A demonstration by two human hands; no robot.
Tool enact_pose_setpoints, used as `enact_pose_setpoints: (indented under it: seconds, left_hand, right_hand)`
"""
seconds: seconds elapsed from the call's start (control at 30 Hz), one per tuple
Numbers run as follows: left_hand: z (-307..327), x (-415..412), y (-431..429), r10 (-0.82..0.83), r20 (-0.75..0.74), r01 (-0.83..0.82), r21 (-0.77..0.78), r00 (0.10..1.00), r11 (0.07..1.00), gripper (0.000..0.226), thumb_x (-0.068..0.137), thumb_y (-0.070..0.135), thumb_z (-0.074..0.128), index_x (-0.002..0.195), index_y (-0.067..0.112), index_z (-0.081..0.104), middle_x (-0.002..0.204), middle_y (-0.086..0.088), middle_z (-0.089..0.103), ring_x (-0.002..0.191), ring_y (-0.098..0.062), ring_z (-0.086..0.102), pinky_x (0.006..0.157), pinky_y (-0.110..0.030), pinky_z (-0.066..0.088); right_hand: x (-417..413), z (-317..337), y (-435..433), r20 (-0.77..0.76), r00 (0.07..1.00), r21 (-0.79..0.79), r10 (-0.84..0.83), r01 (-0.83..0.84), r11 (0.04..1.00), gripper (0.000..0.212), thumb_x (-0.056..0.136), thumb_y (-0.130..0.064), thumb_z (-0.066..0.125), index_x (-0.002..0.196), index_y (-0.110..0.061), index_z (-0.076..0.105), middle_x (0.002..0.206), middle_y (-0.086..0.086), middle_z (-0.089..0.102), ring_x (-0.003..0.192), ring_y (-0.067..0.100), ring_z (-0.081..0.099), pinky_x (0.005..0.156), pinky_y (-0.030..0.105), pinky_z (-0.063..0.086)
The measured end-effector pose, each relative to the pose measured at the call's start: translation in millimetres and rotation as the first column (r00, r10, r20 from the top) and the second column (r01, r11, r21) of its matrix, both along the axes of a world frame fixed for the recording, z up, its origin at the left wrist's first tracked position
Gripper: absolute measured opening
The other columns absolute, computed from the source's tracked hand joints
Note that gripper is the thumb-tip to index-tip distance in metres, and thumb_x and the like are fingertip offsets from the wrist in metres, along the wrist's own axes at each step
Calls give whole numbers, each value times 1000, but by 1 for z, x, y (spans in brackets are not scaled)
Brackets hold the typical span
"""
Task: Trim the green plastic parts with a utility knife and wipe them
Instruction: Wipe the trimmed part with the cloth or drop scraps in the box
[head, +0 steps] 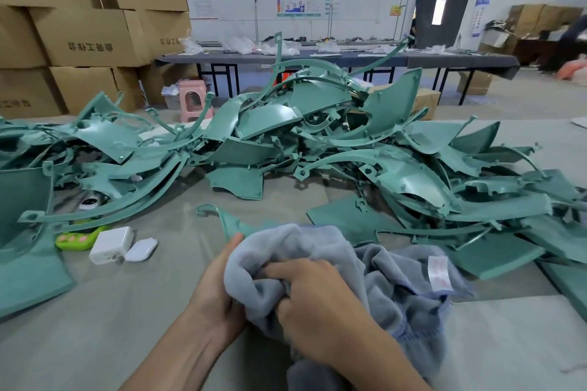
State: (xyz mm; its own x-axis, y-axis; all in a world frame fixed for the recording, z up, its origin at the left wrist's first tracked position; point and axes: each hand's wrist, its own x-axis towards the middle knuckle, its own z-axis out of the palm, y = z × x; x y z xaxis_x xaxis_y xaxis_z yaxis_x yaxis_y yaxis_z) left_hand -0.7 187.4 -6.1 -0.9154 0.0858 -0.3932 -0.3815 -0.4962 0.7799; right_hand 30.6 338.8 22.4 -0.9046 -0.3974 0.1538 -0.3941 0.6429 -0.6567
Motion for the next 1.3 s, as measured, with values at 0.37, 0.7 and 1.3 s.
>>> enact_pose_setpoints:
  seconds: [0.37,0.7,1.3]
  left_hand:
    - [1,-20,-29,38,-264,-48,-31,964,998,31,76,6,70,105,-4,76,107,-25,75,87,-34,77,65,-37,63]
    - [3,-28,-54,27,-230,-56,-122,973,991,36,77,33,73,99,6,80,97,-20,77,73,-27,76,59,-35,60]
    - [1,-12,-39,-388,-304,228,-449,870,864,47,66,28,92,103,2,79,101,-29,74,89,-44,74,73,-39,60]
  right_hand:
    - [-14,0,35,-89,723,-479,-685,572,665,27,82,-10,46,88,-30,63,69,-11,65,63,1,58,55,16,40]
    - [-17,10,67,178,731,-712,-659,558,427,22,89,-10,51,68,-15,51,57,-3,46,57,17,44,53,38,40]
    - [-4,8,29,-232,969,-101,-81,59,993,57,78,-7,52,125,-31,72,132,-27,64,120,2,61,99,28,50]
